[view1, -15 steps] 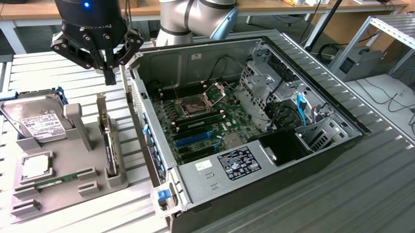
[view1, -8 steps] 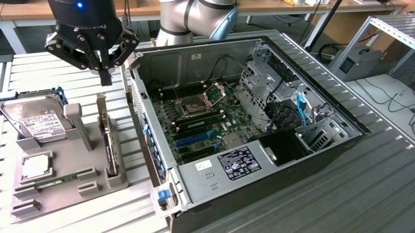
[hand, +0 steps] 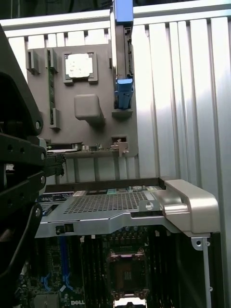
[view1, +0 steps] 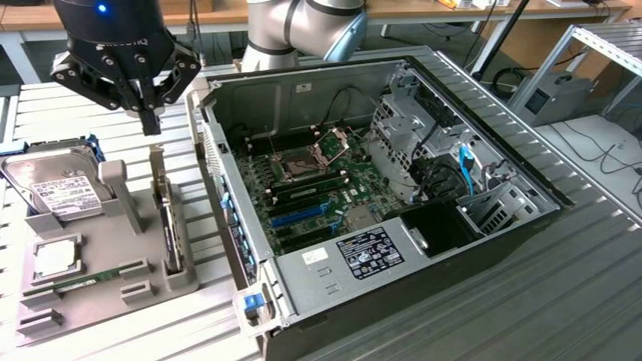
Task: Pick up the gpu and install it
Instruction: 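Reach for the gpu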
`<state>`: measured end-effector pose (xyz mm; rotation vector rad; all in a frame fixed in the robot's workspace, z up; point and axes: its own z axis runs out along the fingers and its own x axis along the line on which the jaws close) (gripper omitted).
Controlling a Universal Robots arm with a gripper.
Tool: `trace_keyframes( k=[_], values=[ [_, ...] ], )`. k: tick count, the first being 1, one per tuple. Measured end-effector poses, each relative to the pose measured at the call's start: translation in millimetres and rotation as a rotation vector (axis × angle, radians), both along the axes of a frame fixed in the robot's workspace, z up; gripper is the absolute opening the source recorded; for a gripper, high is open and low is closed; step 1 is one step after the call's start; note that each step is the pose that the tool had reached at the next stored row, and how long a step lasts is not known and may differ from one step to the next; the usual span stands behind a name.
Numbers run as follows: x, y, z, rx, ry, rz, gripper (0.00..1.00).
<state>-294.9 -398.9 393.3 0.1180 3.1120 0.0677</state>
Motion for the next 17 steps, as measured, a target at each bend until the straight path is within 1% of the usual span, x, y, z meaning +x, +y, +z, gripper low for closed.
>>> trace_keyframes(
  k=[1,5,8,10,13,17],
  values=[
    [-2.5,0.0,0.0,0.0000,0.0000,0.000,0.11],
    [-4.0,0.0,0.0,0.0000,0.0000,0.000,0.11],
    [-5.2,-1.2,0.0,0.0000,0.0002,0.000,0.11],
    [-6.1,-3.2,0.0,0.0000,0.0001,0.000,0.11],
    [-8.5,-8.4,0.0,0.0000,0.0001,0.000,0.11],
    [-11.1,-12.6,0.1,-0.0001,0.0001,0.000,0.11]
  ],
)
